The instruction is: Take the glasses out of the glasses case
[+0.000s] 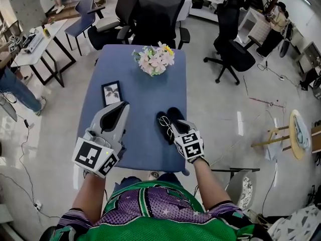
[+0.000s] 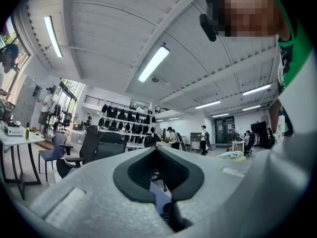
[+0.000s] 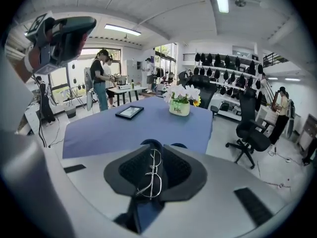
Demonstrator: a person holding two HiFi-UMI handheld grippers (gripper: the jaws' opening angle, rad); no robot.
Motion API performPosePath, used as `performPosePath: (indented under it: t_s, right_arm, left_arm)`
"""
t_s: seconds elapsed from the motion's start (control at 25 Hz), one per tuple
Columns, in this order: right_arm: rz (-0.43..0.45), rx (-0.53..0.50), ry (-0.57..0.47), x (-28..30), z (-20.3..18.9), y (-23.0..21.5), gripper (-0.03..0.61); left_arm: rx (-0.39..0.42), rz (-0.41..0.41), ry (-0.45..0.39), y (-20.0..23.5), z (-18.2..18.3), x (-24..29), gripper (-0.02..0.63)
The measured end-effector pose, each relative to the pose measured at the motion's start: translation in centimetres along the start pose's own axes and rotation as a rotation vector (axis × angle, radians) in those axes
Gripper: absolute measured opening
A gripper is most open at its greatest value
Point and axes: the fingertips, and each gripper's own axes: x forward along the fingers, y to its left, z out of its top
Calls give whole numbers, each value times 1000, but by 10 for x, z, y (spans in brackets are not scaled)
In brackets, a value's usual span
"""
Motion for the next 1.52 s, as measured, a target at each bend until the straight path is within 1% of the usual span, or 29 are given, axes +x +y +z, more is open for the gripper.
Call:
performPosePath:
  t_s: [0.16, 0.32, 0.44, 0.76, 0.96, 1.12, 1.32, 1.52]
  right_arm:
    - [19, 25, 33, 15, -22, 2, 75]
    - [40, 35, 56, 32, -35, 3, 75]
    - [47, 39, 76, 44, -42, 1, 75]
    - [59, 24, 119, 68, -53, 5, 74]
    - [24, -1, 172, 74, -55, 5, 74]
    - [14, -5, 219, 74, -60, 7, 74]
    - [8, 5, 234, 73, -63, 6, 74]
    - [21, -6, 241, 75, -64, 7, 63]
  left_arm:
    - [0, 10, 15, -2, -8, 3, 15]
    - [13, 25, 46, -4, -19, 7, 15]
    - [17, 33, 55, -6, -21, 10, 15]
    - [23, 56, 68, 0, -25, 11, 15]
    - [21, 77, 72, 10, -24, 9, 15]
    - [20, 76, 74, 11, -24, 11, 15]
    - [20, 74, 71, 10, -23, 12, 15]
    - [16, 74, 74, 9, -26, 10, 15]
